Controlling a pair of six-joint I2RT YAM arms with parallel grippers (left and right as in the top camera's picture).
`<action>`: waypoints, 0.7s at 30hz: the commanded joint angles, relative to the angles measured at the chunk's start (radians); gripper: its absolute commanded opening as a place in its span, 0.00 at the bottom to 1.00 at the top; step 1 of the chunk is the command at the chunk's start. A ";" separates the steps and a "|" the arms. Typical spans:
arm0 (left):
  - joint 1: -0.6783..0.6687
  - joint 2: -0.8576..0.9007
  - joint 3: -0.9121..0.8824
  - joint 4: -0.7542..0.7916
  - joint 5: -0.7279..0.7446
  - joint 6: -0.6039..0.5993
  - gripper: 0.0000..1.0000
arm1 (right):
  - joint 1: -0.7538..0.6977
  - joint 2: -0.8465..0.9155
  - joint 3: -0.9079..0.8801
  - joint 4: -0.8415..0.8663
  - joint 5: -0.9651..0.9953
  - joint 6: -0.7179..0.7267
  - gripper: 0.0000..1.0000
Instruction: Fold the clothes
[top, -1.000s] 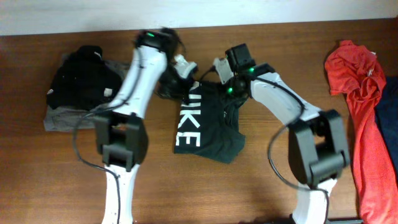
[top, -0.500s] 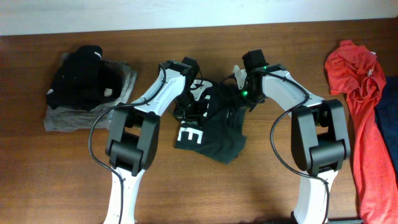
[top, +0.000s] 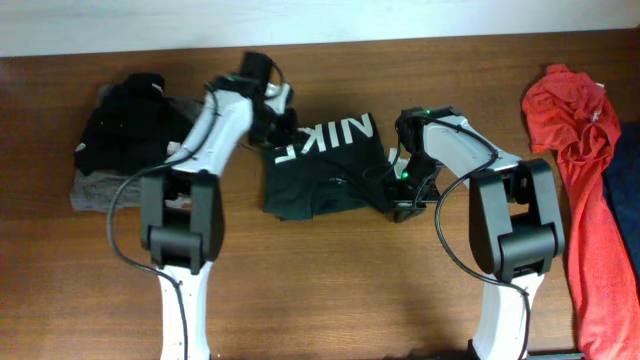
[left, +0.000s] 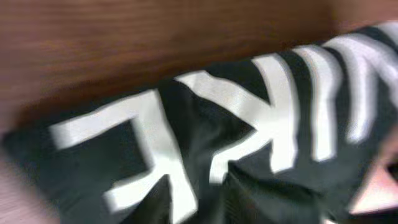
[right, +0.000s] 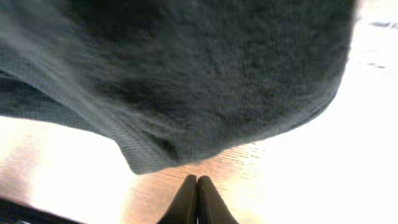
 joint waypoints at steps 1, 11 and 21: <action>0.038 -0.020 0.182 -0.167 0.070 0.054 0.46 | -0.014 -0.120 0.016 0.015 0.000 -0.015 0.08; 0.125 -0.015 0.258 -0.494 -0.016 0.100 0.86 | 0.020 -0.221 0.019 0.337 -0.208 -0.084 0.04; 0.163 -0.014 -0.171 -0.244 0.249 0.179 0.97 | 0.040 0.005 0.012 0.499 -0.041 0.224 0.04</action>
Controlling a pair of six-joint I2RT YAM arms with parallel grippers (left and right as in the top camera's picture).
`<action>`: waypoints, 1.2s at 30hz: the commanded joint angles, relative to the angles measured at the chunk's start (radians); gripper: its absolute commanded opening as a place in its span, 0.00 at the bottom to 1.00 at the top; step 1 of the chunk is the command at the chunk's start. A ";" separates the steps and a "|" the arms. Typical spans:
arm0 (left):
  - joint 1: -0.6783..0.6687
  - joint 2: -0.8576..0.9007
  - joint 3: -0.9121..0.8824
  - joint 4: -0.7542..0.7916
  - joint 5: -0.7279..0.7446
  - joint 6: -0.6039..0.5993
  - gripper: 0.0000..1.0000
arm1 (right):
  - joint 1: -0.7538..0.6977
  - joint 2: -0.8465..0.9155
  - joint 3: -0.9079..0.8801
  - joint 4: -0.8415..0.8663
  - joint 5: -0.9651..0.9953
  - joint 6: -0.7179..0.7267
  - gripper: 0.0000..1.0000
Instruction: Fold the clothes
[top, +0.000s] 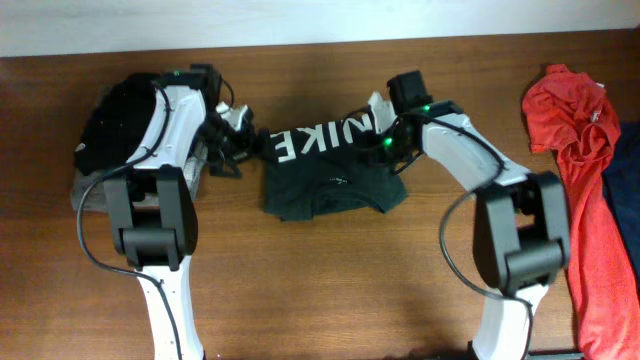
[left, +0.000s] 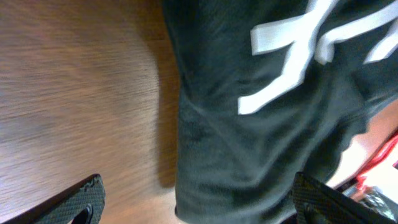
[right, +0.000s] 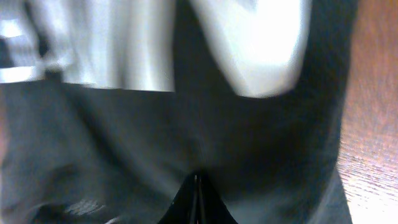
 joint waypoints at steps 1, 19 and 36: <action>0.000 -0.006 -0.143 0.081 0.167 0.040 0.98 | 0.001 0.070 -0.005 -0.019 0.074 0.142 0.04; -0.251 -0.006 -0.434 0.601 0.229 -0.350 0.52 | 0.002 0.112 -0.005 -0.083 0.066 0.178 0.04; -0.069 -0.283 -0.326 0.492 0.251 -0.056 0.00 | -0.099 -0.266 0.019 -0.265 0.075 0.069 0.04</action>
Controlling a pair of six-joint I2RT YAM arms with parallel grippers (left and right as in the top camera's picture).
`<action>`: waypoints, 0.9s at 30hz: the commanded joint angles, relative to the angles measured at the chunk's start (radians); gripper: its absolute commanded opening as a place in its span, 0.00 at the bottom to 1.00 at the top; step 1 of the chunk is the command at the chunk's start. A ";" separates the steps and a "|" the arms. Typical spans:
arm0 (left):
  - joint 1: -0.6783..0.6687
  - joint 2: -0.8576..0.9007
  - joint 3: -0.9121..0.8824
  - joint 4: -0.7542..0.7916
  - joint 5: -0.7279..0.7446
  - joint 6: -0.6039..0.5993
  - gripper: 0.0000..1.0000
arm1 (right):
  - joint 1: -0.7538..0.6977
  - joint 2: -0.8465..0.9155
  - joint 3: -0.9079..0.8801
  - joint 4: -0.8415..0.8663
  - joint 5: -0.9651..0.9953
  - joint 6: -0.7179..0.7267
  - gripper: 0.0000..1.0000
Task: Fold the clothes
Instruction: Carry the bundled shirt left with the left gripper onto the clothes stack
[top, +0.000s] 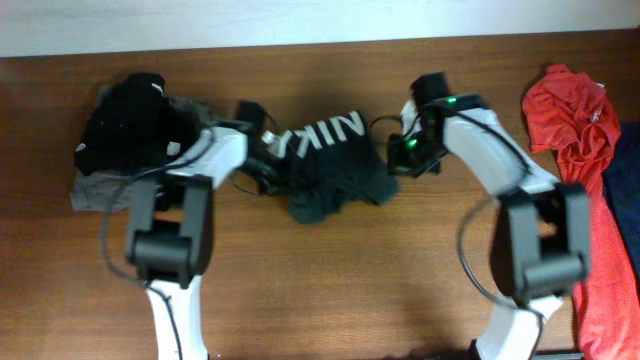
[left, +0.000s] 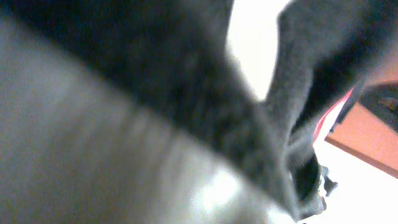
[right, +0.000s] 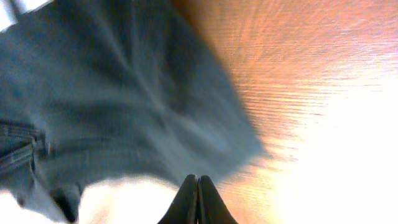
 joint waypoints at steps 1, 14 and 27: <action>0.097 -0.197 0.121 0.004 -0.040 0.183 0.01 | -0.020 -0.188 0.005 -0.006 0.019 -0.024 0.04; 0.319 -0.249 0.572 0.332 -0.172 0.232 0.00 | -0.021 -0.341 0.005 -0.143 0.006 -0.020 0.04; 0.559 -0.031 0.571 0.061 -0.224 0.203 0.00 | -0.021 -0.341 0.005 -0.158 0.007 -0.021 0.04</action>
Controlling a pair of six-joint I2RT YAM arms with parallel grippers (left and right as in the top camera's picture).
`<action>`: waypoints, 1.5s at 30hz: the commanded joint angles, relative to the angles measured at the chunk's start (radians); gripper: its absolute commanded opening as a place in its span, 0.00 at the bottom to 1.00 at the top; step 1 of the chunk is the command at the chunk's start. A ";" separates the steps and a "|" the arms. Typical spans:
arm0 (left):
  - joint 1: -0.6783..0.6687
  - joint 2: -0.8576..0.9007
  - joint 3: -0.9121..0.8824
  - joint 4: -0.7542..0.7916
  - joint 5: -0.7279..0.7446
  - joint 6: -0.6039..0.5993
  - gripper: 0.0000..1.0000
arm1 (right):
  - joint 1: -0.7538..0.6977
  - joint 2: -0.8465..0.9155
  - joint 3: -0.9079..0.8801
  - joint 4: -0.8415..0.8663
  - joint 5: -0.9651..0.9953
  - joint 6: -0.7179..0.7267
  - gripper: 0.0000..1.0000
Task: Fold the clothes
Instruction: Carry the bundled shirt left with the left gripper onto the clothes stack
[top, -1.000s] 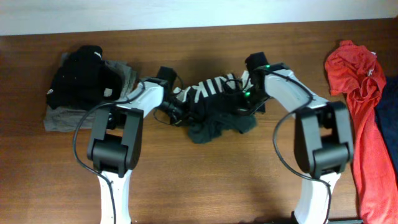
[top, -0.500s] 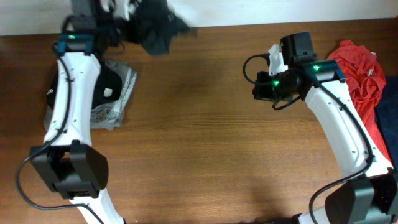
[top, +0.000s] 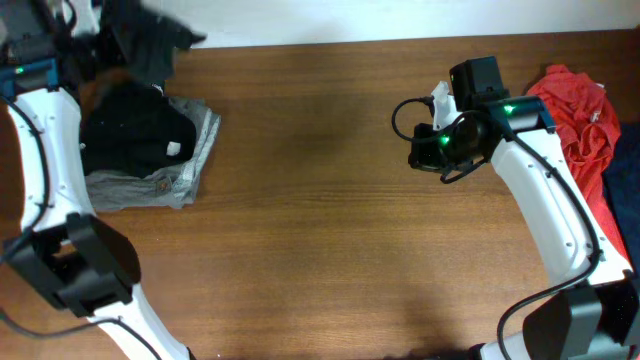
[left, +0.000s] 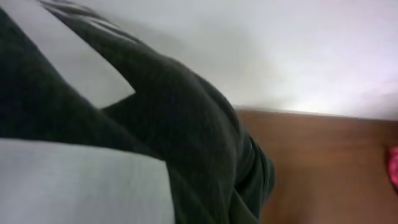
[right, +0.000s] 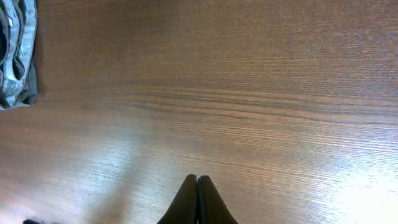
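The black shirt with white lettering (top: 145, 40) hangs bunched in the air at the far left corner, above the stack of folded clothes (top: 140, 145). My left gripper (top: 100, 40) is at the shirt and seems shut on it. In the left wrist view the black shirt (left: 174, 137) fills the frame and hides the fingers. My right gripper (top: 425, 148) is right of centre over bare wood. The right wrist view shows the right gripper (right: 197, 179) shut on nothing.
The stack holds a black garment on a grey one (right: 15, 56). A red garment (top: 580, 120) lies crumpled at the table's right end, with a blue one (top: 628, 190) at the very edge. The brown table (top: 320, 230) shows bare wood between the arms.
The black shirt was bunched at the table's middle between both grippers. Now it is off the table at the far left corner with my left gripper. My right gripper has drawn off to the right.
The shirt lay folded at the middle, my left gripper at its upper left and my right at its lower right edge. Then each gripper was at one side of it. Then it was bunched up and shifted left. Now it hangs above the stack.
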 joint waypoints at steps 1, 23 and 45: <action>0.058 0.113 0.011 -0.113 -0.007 -0.005 0.00 | 0.001 -0.017 0.005 -0.004 0.002 -0.010 0.04; 0.279 0.074 0.078 -0.823 -0.153 0.092 0.74 | 0.000 -0.017 0.005 -0.042 0.033 -0.014 0.04; 0.026 -0.063 -0.526 -0.234 -0.429 0.018 0.01 | 0.000 -0.017 0.005 -0.042 0.027 0.017 0.04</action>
